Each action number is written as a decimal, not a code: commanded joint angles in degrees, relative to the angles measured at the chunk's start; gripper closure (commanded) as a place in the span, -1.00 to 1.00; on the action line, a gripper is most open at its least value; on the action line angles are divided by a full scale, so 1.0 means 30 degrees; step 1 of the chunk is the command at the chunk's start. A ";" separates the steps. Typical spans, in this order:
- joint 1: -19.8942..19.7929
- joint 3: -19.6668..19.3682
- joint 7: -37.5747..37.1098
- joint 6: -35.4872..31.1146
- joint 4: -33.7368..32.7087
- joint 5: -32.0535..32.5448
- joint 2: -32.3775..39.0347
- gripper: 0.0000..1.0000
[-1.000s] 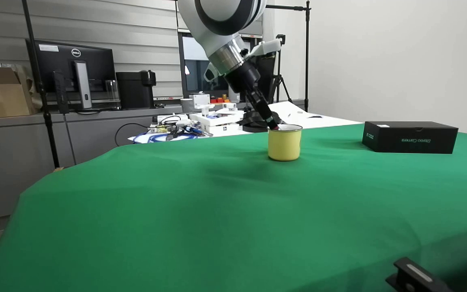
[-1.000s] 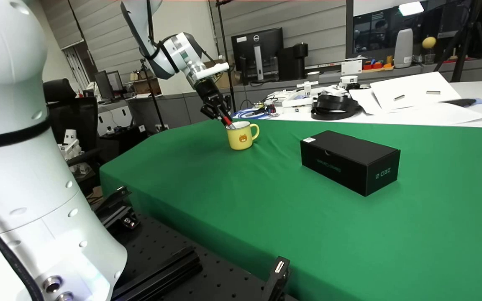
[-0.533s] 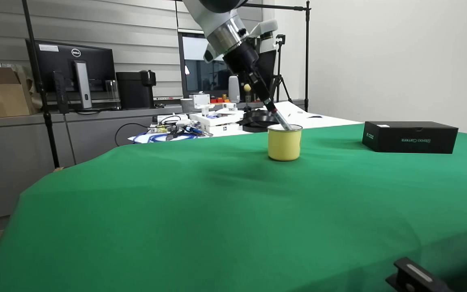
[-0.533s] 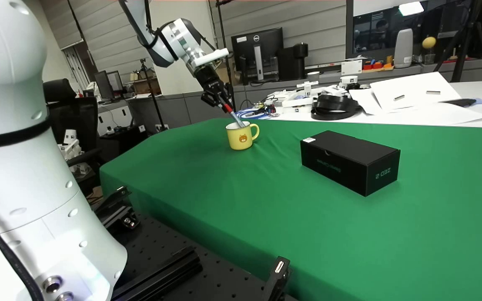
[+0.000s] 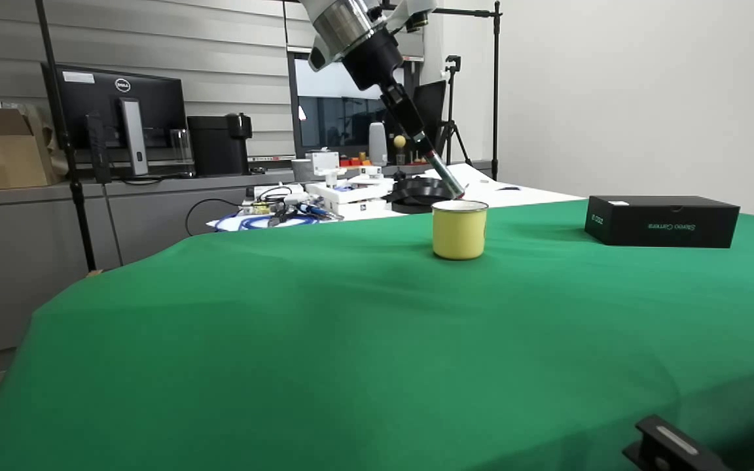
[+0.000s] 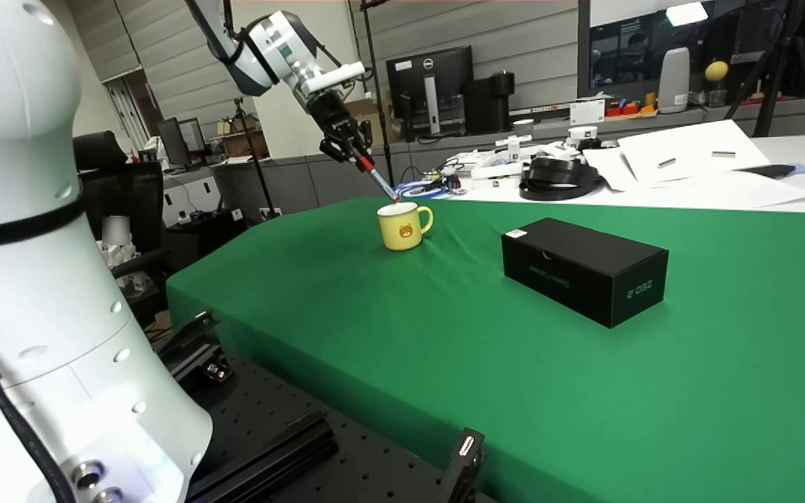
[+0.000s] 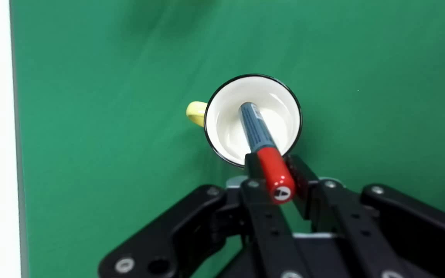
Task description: Take the marker out of the cup and put it on the table
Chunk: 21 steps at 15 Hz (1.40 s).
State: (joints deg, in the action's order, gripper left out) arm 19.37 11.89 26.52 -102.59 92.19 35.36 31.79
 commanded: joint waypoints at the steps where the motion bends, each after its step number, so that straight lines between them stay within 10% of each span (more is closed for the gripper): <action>1: 0.0770 0.0324 0.0253 0.0407 0.0306 0.1098 -0.0338 0.89; 11: 0.1807 0.1551 0.0342 -0.3849 0.3166 0.5683 -0.0389 0.89; 21: 0.1455 0.1816 0.0639 -0.7705 0.4727 0.5940 0.0720 0.89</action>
State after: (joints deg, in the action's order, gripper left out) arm 24.95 16.67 28.02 -123.73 105.16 52.85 33.76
